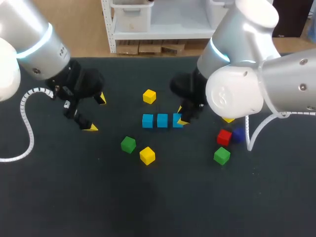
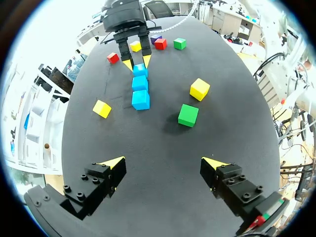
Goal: Place the blue cubes, place green cubes on the blue cubes, place the yellow cubes on the green cubes, then place the red cubes on the yellow cubes, and place purple cube on the red cubes.
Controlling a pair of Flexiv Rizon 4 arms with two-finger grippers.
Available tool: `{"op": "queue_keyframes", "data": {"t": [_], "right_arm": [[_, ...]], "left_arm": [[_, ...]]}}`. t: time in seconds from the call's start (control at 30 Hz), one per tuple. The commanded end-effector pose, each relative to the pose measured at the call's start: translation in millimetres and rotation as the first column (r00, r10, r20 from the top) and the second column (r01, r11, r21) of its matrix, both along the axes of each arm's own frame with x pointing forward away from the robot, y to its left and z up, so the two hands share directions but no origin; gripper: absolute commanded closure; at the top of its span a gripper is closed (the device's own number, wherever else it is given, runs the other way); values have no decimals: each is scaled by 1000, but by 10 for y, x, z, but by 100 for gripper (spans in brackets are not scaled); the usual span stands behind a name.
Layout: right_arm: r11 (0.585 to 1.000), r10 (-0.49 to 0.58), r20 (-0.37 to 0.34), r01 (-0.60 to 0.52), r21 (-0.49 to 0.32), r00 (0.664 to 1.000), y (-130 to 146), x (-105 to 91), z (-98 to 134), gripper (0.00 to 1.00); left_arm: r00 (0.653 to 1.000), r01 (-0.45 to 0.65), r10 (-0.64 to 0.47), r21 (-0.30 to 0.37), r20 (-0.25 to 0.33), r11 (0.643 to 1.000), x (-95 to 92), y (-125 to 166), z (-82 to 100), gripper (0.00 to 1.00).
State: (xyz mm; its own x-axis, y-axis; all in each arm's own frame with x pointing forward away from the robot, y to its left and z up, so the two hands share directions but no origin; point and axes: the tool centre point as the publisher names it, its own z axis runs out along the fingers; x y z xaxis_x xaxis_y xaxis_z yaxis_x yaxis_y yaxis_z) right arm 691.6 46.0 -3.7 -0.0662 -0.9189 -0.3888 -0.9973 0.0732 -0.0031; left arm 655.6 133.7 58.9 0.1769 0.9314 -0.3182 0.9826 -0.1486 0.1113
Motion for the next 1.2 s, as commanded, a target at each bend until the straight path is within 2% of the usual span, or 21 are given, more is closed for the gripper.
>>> {"op": "queue_keyframes", "data": {"t": [0.03, 0.07, 0.1, 0.13, 0.37, 0.6, 0.73, 0.83, 0.97, 1.0, 1.2], "right_arm": [[1000, 5, -5, -5, 3, 1000, 2, 24, 4, 62], [1000, 7, -6, -7, 1, 1000, 2, 24, 8, 55], [1000, 8, -6, -8, 0, 1000, 1, 24, 12, 30], [1000, 9, -7, -9, -1, 1000, -4, 25, 19, 0], [1000, 7, -12, -7, -2, 1000, -94, 11, 115, 0], [999, -5, -7, 5, 37, 1000, -358, -50, 354, 0], [996, 54, 14, -55, 67, 998, -533, -142, 494, 0], [986, 144, 19, -145, 82, 989, -658, -248, 564, 0], [943, 320, 44, -322, 83, 946, -782, -430, 630, 0], [922, 376, 50, -379, 78, 925, -809, -486, 644, 0], [852, 516, 89, -521, 43, 852, -974, -748, 702, 0]], "left_arm": [[1000, 4, -4, -5, 2, 1000, -2, 15, -5, 0], [1000, 4, -4, -5, 2, 1000, -2, 15, -5, 0], [1000, 4, -4, -5, 2, 1000, -2, 15, -5, 0], [1000, 4, -4, -5, 2, 1000, -2, 15, -5, 0], [1000, 4, -4, -5, 2, 1000, -2, 15, -5, 0], [1000, 4, -4, -5, 2, 1000, -2, 15, -5, 0], [1000, 4, -4, -5, 2, 1000, -2, 15, -5, 0], [1000, 4, -4, -5, 2, 1000, -2, 15, -5, 0], [1000, 4, -4, -5, 2, 1000, -2, 15, -5, 0], [1000, 4, -4, -5, 2, 1000, -2, 15, -5, 0], [1000, 4, -4, -5, 2, 1000, -2, 15, -5, 0]]}}
